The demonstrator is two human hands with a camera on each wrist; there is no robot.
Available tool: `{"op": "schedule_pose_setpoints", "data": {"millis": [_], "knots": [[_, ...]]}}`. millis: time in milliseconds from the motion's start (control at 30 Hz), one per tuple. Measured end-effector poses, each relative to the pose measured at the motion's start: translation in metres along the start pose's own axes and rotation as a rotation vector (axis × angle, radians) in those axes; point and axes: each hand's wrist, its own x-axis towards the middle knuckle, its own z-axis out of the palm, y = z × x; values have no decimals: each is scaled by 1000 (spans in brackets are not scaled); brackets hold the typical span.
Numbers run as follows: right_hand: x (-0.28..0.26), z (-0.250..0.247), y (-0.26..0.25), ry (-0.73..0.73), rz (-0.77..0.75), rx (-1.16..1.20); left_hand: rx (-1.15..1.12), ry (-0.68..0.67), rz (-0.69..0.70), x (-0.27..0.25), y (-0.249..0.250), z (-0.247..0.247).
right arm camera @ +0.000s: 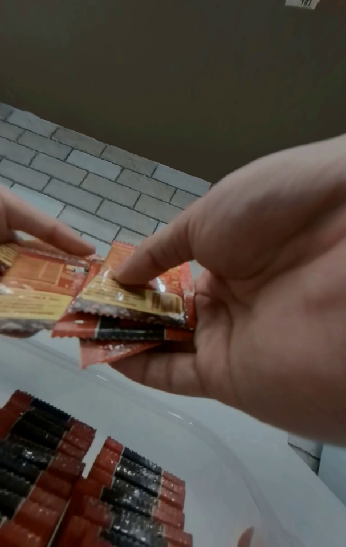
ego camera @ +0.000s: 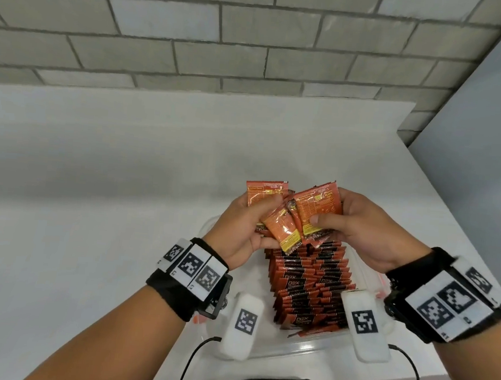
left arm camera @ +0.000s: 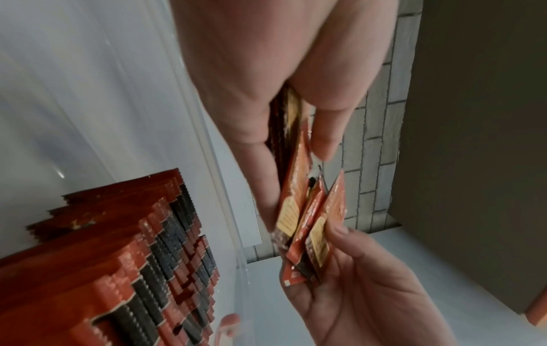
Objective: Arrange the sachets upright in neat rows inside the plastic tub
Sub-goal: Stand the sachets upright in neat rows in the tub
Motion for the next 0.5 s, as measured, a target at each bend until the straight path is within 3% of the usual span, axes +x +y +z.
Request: {"op": "schedule_pose_setpoints", "data": {"millis": [167, 333, 500], "knots": [[-2, 1, 0, 47, -5, 228, -201, -18, -62, 0, 4, -7], [-2, 6, 0, 60, 13, 337, -57, -96, 17, -1, -1, -8], [-4, 11, 0, 69, 38, 294, 43, -71, 98, -1, -6, -6]]}}
